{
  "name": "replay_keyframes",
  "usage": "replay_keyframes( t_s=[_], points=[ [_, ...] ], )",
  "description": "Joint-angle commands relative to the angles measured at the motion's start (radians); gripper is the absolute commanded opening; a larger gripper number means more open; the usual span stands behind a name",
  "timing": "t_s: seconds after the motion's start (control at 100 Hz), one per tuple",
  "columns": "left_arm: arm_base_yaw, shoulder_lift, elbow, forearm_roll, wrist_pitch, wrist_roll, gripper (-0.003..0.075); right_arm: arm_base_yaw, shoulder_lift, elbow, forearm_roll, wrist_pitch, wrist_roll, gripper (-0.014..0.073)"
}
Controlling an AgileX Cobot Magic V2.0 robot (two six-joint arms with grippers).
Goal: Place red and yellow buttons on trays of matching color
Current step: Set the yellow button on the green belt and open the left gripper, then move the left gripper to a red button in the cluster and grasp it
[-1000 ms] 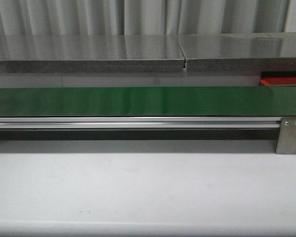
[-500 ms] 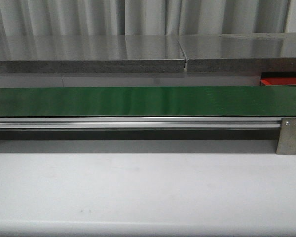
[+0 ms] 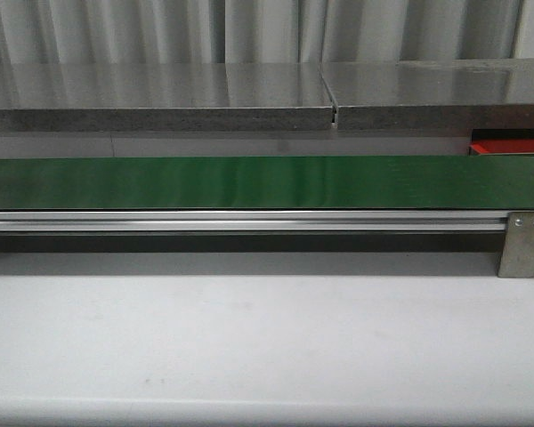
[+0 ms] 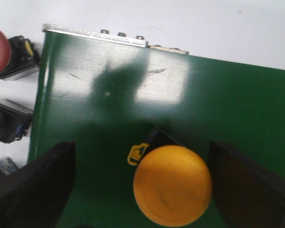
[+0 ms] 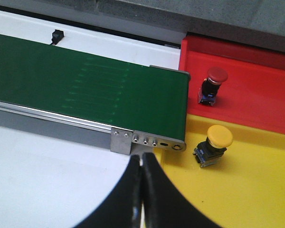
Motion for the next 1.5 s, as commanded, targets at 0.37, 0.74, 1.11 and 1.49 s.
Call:
replay_keyframes(
  t_s=[0.37,0.74,1.11,1.49],
  points=[
    [-0.033,-0.058,-0.091,-0.134,-0.019,0.056,0.0603,0.003,0.0,-0.028,-0.003,-0.075,-0.006,-0.0118],
    [0.07,-0.071,-0.116,-0.114,0.079,0.056,0.0602,0.003,0.0,-0.028,-0.003,-0.075,-0.006,-0.0118],
    [0.197,-0.173,-0.09,-0.111,0.089,0.056,0.0602,0.003,0.0,-0.028,-0.003,-0.075,-0.006,-0.0118],
    [0.224,-0.29,0.241,-0.038,-0.105,0.052,0.0599,0.003,0.0,-0.028,-0.003,-0.075,-0.006,-0.0118]
  ],
)
